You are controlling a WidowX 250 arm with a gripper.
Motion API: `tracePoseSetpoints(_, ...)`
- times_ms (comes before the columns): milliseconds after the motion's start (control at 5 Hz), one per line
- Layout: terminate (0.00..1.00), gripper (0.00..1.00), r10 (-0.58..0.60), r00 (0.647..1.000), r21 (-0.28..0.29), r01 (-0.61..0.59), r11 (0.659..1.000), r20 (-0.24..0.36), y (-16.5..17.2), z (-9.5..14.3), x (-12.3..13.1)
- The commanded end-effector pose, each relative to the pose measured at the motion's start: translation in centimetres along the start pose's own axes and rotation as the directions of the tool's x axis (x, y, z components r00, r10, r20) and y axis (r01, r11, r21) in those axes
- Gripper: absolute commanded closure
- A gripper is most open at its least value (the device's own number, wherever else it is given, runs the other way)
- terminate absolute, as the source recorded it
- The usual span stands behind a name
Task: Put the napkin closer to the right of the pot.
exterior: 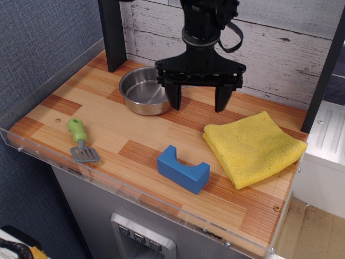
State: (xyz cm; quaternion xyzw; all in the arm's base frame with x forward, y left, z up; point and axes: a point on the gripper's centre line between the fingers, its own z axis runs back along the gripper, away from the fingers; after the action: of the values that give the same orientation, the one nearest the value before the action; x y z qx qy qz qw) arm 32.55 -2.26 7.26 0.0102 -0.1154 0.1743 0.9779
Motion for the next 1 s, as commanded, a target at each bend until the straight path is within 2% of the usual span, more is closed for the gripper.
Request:
tracePoseSetpoints(0,0.0,0.0,-0.03,0.999,0.018,0.03,0.999,-0.011,-1.7,-1.8,-0.6)
tracePoseSetpoints(600,0.0,0.0,-0.121,0.993,-0.032,0.121,0.992,0.018,-6.6,-0.5,-2.2)
tracePoseSetpoints(800,0.0,0.0,-0.128,0.992,-0.025,0.128,0.991,0.0,-6.7,-1.3,-2.7)
